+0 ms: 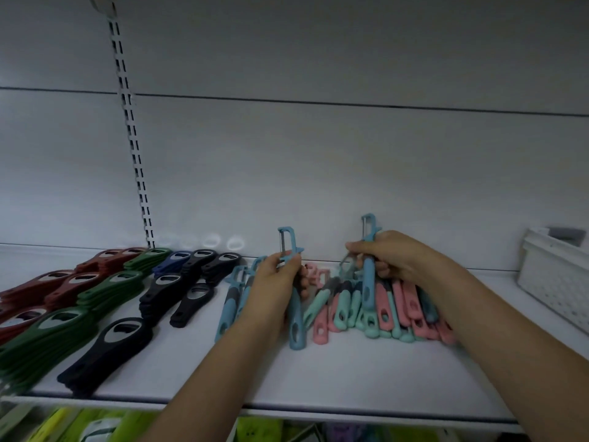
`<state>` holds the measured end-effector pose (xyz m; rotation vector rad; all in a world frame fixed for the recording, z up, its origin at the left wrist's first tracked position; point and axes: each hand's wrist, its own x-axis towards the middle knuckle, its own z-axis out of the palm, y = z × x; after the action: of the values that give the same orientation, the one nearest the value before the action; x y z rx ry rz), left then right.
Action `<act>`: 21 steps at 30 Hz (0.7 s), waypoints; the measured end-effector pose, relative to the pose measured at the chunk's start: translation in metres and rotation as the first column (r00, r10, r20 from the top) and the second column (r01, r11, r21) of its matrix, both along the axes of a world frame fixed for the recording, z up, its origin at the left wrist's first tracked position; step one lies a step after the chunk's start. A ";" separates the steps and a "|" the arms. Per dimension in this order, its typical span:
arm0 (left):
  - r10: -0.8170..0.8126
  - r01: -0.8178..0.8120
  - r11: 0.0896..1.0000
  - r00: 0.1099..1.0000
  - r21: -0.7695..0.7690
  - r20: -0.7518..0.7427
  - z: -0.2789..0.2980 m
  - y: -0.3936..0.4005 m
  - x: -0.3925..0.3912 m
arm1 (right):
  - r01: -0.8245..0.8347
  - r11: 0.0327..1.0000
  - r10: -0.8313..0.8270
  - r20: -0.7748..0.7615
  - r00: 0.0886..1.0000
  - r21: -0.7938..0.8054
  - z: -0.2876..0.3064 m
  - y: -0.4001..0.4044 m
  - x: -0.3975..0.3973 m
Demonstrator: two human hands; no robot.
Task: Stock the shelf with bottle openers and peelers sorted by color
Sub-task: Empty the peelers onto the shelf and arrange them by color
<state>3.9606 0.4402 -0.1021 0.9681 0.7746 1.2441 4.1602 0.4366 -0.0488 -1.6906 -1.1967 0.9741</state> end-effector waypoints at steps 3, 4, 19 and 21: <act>-0.019 0.019 1.000 0.999 0.004 0.042 0.003 -0.003 -0.002 | 0.129 0.991 -0.135 0.455 0.880 0.045 0.004 -0.004 0.001; -0.031 0.031 0.999 0.998 0.012 0.051 0.006 -0.005 -0.005 | 0.129 0.988 -0.153 0.540 0.828 0.083 0.009 -0.008 -0.003; 0.255 0.323 0.897 0.185 0.303 -0.949 0.036 0.015 -0.093 | -0.150 0.979 0.135 -0.108 0.985 -0.139 0.002 0.019 -0.128; 0.304 0.405 0.843 0.185 0.354 -0.935 0.023 0.007 -0.096 | -0.131 0.988 0.143 0.171 0.975 -0.080 -0.003 0.019 -0.124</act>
<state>3.8642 0.4475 -0.0786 2.4264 1.3958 0.5562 4.0361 0.4556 -0.0518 -1.7976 -1.4266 0.9734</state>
